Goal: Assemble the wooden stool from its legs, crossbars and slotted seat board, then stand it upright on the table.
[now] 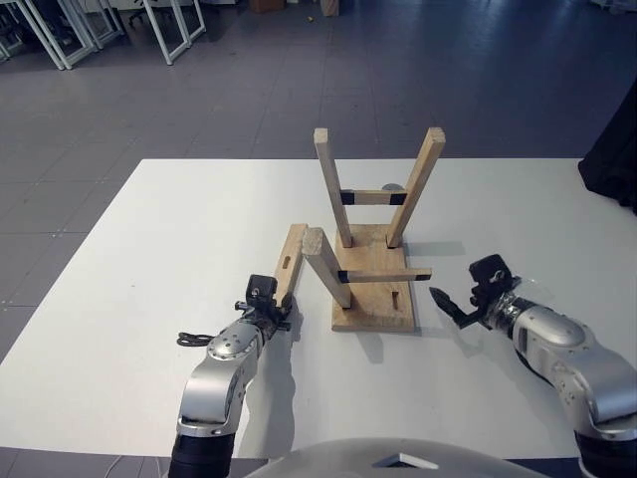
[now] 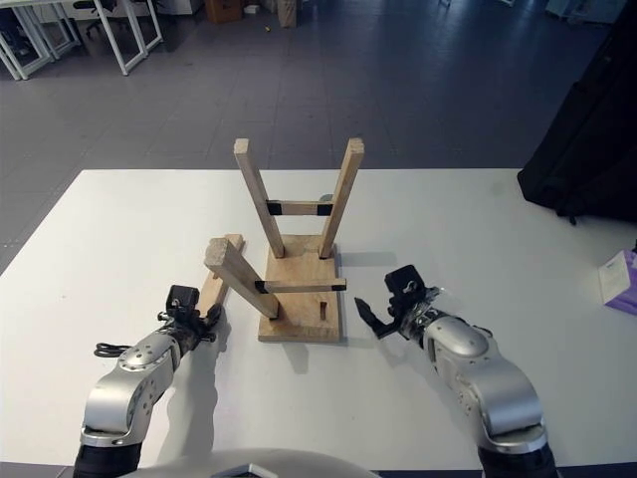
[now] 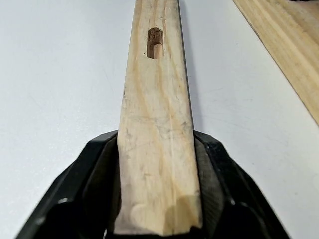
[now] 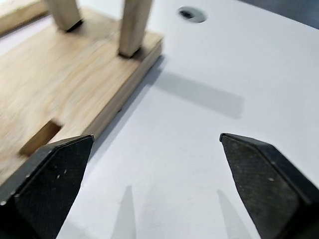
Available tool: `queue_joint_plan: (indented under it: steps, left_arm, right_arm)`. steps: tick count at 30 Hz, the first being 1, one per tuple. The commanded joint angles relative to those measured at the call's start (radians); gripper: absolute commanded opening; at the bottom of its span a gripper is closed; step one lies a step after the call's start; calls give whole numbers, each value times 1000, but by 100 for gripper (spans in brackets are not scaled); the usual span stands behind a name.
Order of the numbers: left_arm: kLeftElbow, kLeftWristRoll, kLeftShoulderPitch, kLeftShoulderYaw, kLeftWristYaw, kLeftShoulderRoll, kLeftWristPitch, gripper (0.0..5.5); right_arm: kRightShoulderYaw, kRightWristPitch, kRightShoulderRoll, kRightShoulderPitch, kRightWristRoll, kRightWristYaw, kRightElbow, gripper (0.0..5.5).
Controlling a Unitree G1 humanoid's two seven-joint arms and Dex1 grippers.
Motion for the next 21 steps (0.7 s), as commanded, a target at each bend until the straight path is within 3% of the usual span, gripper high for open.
queue_joint_plan:
  steps: [1, 3, 5, 9, 11, 14, 21]
  left_arm:
    - [128, -89, 47, 130, -26, -42, -1, 204]
    - [99, -228, -64, 262, -113, -22, -72, 204]
    - [55, -470, -196, 394, -306, 68, -82, 204]
    - [82, -1129, -380, 638, -566, 299, 150, 204]
    - [127, -1308, -439, 634, -662, 374, 231, 204]
    - [196, -1402, -569, 537, -720, 394, 289, 204]
    - [276, -1291, -723, 332, -756, 367, 260, 204]
  right_arm:
    - [-117, 51, 53, -93, 55, -12, 29, 465]
    - [-185, 88, 70, -186, 123, 19, 75, 465]
    - [-255, 151, 97, -291, 235, 61, 109, 490]
    - [-454, 286, 226, -535, 600, 75, 195, 550]
    - [-506, 298, 271, -647, 790, 36, 282, 550]
    - [-469, 306, 301, -759, 1026, -22, 374, 550]
    - [-321, 230, 242, -798, 1365, -204, 430, 550]
